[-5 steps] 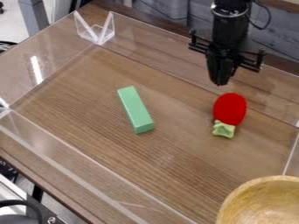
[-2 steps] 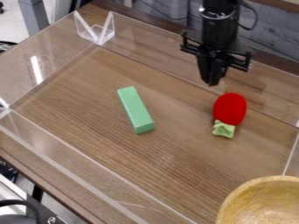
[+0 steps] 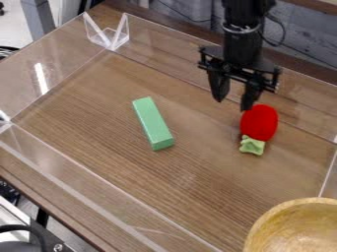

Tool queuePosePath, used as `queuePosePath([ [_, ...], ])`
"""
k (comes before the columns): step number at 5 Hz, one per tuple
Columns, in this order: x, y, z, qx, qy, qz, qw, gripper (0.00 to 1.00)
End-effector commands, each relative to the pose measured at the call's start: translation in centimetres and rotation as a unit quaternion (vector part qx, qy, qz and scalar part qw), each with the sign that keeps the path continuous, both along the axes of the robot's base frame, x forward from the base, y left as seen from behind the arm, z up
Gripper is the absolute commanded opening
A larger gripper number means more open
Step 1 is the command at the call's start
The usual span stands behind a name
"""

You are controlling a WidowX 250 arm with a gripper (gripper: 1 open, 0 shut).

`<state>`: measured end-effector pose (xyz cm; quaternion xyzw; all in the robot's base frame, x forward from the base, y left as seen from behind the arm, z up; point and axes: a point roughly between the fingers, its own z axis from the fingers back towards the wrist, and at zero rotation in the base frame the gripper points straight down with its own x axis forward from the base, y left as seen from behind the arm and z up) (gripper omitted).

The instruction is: Move the red fruit to the left

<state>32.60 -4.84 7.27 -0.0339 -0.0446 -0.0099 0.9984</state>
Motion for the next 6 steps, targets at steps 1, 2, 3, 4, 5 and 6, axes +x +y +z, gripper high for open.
queuePosePath([
  [1,0.2,-0.4,2.1,-0.001,-0.03,0.017,0.9994,0.0],
  [2,1.4,0.1,2.4,-0.001,-0.028,0.037,0.9989,0.0],
  [3,2.2,0.9,6.1,-0.016,-0.053,0.065,0.9963,0.0],
  [4,2.1,0.8,4.8,-0.015,-0.046,0.048,0.9977,1.0],
  [5,1.9,0.8,3.2,-0.014,-0.036,0.028,0.9989,1.0],
  [6,1.7,-0.7,2.8,-0.014,-0.027,0.011,0.9995,1.0],
])
